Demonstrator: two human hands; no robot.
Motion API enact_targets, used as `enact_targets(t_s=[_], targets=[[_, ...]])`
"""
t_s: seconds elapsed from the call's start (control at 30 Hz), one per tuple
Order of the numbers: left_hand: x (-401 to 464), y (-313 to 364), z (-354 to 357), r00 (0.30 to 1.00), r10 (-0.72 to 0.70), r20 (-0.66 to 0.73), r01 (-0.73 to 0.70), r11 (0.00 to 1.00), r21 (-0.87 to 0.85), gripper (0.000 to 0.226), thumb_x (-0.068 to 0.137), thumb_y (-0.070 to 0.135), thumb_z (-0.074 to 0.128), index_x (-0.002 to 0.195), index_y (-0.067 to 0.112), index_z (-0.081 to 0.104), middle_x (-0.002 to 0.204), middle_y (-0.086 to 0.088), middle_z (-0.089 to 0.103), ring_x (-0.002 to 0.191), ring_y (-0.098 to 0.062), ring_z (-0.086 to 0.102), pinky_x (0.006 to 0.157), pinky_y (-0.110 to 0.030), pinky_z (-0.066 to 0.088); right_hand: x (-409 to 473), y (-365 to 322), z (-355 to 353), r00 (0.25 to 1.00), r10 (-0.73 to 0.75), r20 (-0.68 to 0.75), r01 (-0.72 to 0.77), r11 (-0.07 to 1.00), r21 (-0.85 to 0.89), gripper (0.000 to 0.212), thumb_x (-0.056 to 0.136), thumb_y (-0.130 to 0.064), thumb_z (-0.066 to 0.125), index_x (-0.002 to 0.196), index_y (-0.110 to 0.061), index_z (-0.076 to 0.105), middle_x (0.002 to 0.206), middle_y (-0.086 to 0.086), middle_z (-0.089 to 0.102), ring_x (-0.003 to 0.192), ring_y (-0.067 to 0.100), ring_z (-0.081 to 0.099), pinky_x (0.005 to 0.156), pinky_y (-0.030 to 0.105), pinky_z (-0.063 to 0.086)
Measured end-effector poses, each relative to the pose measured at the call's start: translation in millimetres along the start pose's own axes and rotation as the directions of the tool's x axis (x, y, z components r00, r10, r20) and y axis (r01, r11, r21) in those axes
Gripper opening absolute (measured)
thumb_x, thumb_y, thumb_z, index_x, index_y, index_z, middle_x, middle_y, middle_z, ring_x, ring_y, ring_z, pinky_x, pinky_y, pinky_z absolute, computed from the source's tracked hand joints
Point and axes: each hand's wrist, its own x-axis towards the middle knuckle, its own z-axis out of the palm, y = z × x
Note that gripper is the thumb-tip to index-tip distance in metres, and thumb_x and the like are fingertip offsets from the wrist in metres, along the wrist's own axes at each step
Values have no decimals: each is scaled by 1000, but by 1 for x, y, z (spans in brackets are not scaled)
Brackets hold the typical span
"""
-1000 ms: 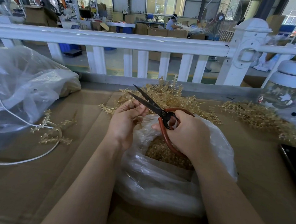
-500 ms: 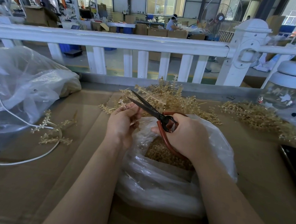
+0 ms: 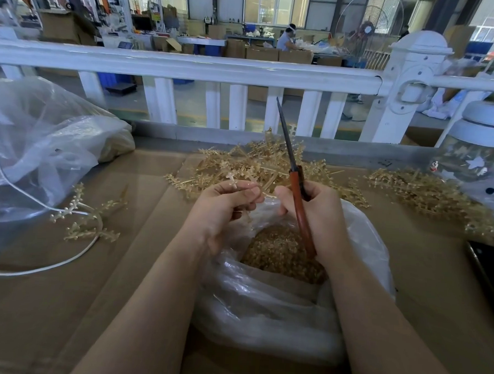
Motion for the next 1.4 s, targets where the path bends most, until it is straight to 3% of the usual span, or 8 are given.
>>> enact_targets(t_s=[0.1,0.2,0.37,0.57,0.8,1.03,1.27,1.4], targets=[[0,0,1,997,62,-35,-61,998,31,11,82,17,76,80,24,68,82,0,75,69,-7,65,66,-24,44,1,-2,0,999,30,-19,-30,999,26,24,87,-27,76,69,-12,73,65,6,72,47,3,58,53,15,48],[0,0,1,990,132,-57,-131,991,29,11,88,20,71,80,26,69,78,1,73,66,-8,62,63,-22,46,1,-2,0,999,26,-38,-25,999,35,25,87,-27,76,65,-14,72,62,3,72,49,5,60,55,14,49],[1,0,1,979,193,-63,-195,981,-18,3,92,10,65,92,11,68,74,0,72,61,-8,61,61,-19,51,0,-4,-1,999,33,-34,-30,998,63,24,87,-25,76,67,-14,72,61,1,71,49,4,61,54,12,48],[-1,4,1,984,181,2,-177,965,-196,15,81,8,69,95,4,66,81,-7,75,70,-11,70,66,-20,56,-1,-5,-2,998,48,-40,-43,991,126,23,89,-25,75,73,-9,71,60,-1,70,54,6,64,57,10,47],[1,3,1,989,140,-55,-149,970,-195,10,74,23,74,73,13,75,72,-4,74,62,-8,66,60,-18,54,-2,-6,-1,1000,12,-15,-11,996,89,27,90,-25,74,67,-12,70,57,-3,68,46,0,56,54,11,45],[4,3,1,990,141,-4,-133,929,-345,23,74,10,71,95,1,69,81,-9,74,71,-12,70,65,-19,55,-1,-5,-1,1000,-4,-19,6,989,148,27,91,-21,74,68,-9,68,55,-1,67,47,4,60,54,12,46],[1,4,0,982,189,-3,-183,947,-264,28,76,11,70,101,-1,67,79,-7,74,69,-11,69,65,-19,54,-1,-3,-1,1000,-21,-14,22,996,89,30,91,-24,75,64,-12,67,51,-5,64,40,-1,50,48,11,40],[-1,5,1,984,176,-17,-175,952,-252,26,69,6,74,95,6,70,83,-9,75,78,-16,74,70,-21,57,-1,-2,0,999,-35,-38,37,997,71,30,90,-26,75,63,-14,68,56,-3,67,48,2,59,54,10,45]])
